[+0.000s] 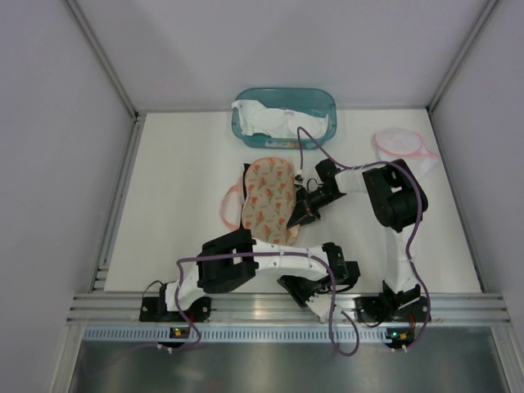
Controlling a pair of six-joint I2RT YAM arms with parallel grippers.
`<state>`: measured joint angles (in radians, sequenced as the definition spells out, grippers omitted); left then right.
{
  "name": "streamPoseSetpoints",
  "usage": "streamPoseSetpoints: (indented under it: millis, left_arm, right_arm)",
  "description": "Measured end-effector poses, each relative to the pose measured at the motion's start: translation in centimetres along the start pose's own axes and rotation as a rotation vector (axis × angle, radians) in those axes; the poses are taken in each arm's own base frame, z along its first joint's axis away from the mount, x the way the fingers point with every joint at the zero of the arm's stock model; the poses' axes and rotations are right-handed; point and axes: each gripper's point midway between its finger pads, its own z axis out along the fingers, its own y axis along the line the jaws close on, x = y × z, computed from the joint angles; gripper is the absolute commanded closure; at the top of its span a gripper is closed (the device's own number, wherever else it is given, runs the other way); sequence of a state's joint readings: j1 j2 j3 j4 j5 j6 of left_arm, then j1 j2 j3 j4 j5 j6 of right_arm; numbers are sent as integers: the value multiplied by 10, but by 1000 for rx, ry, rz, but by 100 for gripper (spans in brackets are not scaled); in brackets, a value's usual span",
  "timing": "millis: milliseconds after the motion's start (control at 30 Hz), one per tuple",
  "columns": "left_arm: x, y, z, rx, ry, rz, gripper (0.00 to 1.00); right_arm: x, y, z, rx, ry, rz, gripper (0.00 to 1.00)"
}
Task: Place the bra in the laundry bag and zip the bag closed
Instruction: Adjust the laundry bag at the center of the board.
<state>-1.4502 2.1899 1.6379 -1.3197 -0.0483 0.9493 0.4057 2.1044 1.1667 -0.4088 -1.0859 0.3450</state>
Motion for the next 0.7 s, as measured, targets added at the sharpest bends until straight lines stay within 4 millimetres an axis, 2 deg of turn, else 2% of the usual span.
streamPoseSetpoints:
  millis: [167, 400, 433, 700]
  left_arm:
    - [5, 22, -16, -71, -5, 0, 48]
    - [24, 36, -20, -112, 65, 50, 46]
    - [25, 37, -20, -115, 70, 58, 29]
    - [24, 45, -16, -141, 90, 132, 31]
  right_arm:
    - [13, -6, 1, -8, 27, -2, 100]
    - [25, -4, 3, -34, 61, -21, 100]
    - [25, -4, 3, -37, 64, -22, 100]
    - [33, -1, 2, -53, 90, -14, 100]
